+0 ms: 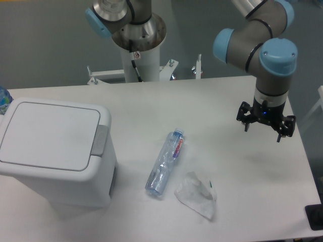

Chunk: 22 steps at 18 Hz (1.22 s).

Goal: Open the trash can
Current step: 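Move the gripper over to the trash can lid's raised edge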

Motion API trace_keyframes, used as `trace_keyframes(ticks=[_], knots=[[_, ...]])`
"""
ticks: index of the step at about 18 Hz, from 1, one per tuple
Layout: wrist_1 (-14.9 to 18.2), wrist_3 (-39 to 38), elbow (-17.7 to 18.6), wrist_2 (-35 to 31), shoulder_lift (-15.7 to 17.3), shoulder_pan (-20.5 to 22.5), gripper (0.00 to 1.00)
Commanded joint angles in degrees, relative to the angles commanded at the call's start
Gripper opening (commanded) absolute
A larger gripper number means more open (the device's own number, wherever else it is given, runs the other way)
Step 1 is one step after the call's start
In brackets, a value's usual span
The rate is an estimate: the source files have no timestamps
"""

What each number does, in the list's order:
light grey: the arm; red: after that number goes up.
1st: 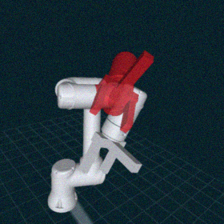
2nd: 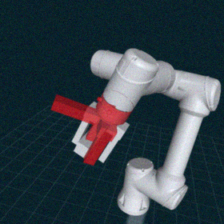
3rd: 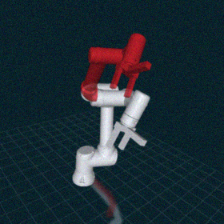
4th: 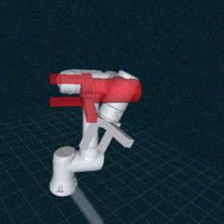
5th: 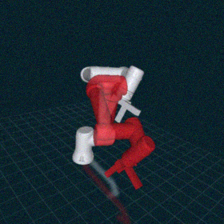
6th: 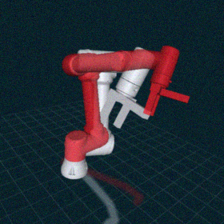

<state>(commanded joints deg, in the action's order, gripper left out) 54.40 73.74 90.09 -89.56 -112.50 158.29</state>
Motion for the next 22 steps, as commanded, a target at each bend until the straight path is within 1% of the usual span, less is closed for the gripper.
trace_keyframes(ticks=[3, 4, 7, 9, 11, 14, 16, 19, 21, 22], knots=[[0.0, 0.09, -0.17, 0.44, 0.26, -0.09, 1.0], [-0.09, 0.09, 0.0, 1.83, 0.53, -0.09, 1.0], [-0.44, 0.09, 1.84, 5.53, 0.7, -0.09, 1.0], [-1.14, -1.39, 2.9, 6.85, 1.75, -0.52, 1.0], [-1.49, -7.88, 2.9, 9.21, 2.11, -1.75, 1.0], [-1.41, -15.97, 2.46, 14.75, 4.56, -3.33, 1.0], [-1.32, -22.38, 2.29, 18.18, 5.79, -5.26, 1.0], [-1.41, -30.91, 2.28, 19.07, 6.42, -9.04, 1.0], [-1.93, -32.95, 2.11, 19.07, 7.55, -10.8, 1.0], [-2.8, -33.31, 2.11, 19.07, 8.08, -11.51, 1.0]])
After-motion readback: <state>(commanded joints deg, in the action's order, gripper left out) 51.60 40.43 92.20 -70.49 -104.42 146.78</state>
